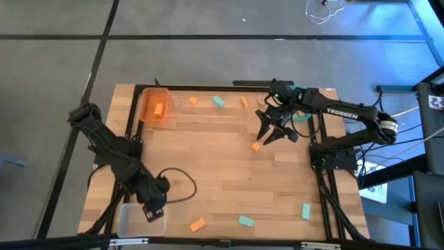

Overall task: Sort & place blocks by color
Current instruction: Put the blue block into the transparent bin

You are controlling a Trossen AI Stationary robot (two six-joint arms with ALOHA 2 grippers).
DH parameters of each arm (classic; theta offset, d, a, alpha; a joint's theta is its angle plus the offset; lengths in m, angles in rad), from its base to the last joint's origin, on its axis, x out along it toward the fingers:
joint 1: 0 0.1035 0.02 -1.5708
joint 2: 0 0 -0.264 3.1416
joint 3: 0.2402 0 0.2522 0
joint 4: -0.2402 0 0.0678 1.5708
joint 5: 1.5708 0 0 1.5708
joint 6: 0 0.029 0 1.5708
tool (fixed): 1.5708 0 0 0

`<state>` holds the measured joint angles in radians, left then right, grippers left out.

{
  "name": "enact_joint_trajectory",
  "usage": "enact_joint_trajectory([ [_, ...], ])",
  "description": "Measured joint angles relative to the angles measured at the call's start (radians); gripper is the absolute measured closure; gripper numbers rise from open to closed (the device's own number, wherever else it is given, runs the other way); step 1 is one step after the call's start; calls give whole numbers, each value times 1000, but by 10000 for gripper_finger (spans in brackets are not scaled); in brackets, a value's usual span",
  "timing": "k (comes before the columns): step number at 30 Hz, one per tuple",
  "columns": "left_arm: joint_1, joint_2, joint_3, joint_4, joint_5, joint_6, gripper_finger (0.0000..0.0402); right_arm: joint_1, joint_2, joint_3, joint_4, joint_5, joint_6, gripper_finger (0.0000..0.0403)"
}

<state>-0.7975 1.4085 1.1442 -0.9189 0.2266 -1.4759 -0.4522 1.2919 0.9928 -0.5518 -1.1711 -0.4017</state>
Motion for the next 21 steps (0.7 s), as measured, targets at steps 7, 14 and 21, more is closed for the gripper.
enact_joint_trajectory([
  [7,-97,111,0,123,3,-133,279,0,0,0,1,24,-2,244],
  [14,-109,198,0,128,-29,-171,279,0,0,0,2,26,-3,243],
  [21,-110,237,0,127,-32,-158,273,0,0,0,2,27,-3,244],
])
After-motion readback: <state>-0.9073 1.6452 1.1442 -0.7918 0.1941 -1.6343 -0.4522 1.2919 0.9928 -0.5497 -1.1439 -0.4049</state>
